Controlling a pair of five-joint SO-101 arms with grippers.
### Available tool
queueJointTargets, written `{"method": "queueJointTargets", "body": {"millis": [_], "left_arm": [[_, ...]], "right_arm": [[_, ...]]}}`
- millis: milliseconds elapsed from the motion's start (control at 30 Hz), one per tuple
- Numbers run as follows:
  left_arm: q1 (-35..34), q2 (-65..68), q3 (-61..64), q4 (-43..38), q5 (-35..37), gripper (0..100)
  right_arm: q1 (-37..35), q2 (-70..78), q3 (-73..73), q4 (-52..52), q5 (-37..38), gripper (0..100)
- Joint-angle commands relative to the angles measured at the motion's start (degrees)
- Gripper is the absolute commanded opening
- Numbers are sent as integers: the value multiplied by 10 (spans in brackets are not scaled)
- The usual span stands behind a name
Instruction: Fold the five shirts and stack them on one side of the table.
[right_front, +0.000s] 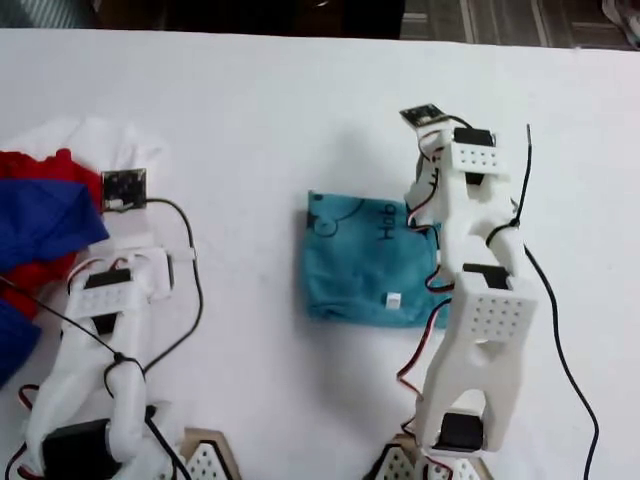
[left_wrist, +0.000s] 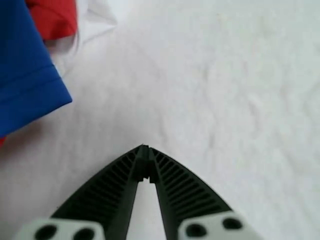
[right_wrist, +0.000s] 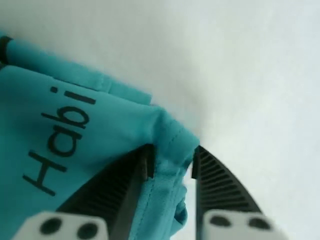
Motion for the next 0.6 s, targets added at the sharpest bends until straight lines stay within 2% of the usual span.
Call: {"method": "queueJointTargets", "body": {"millis": [0, 233, 567], "left_arm": [[7, 0, -9, -11, 2, 26], [7, 0, -9, -11, 2, 26], [8, 0, -9, -11, 2, 26]], "right_arm": [[-4, 2, -5, -14, -2, 32], [-6, -59, -4, -5, -2, 19], [-44, -160, -5, -13, 2, 19]]}}
